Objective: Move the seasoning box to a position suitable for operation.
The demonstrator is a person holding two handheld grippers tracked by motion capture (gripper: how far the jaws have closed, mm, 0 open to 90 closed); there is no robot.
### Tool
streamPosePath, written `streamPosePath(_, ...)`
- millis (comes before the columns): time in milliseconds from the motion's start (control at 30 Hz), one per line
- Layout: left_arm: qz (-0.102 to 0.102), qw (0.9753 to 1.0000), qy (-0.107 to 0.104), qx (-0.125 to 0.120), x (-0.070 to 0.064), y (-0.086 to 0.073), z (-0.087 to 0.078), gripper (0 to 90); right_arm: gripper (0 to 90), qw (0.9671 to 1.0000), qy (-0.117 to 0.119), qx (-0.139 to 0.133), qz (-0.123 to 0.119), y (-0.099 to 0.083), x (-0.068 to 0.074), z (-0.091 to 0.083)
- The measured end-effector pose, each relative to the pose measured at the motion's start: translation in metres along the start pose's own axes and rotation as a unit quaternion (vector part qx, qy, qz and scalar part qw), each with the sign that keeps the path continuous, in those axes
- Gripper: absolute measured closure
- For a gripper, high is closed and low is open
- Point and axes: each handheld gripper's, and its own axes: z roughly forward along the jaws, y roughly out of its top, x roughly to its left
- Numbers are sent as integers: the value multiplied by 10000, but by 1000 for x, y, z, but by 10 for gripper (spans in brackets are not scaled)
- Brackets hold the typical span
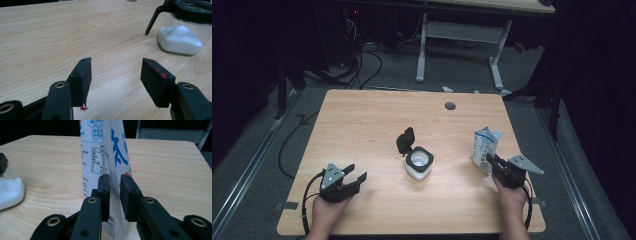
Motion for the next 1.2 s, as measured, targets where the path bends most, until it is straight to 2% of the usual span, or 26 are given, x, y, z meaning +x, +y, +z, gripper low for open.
streamPosePath(633,24,10000,0,32,0,0,0,426,553,9999,-81,-36,126,3,1,1)
streamPosePath(933,44,10000,48,42,0,0,-1,433,528,9999,-131,-9,-2,5,3,3)
streamPosePath(1200,78,9999,67,56,-2,1,0,440,483,9999,-159,27,-11,7,3,2)
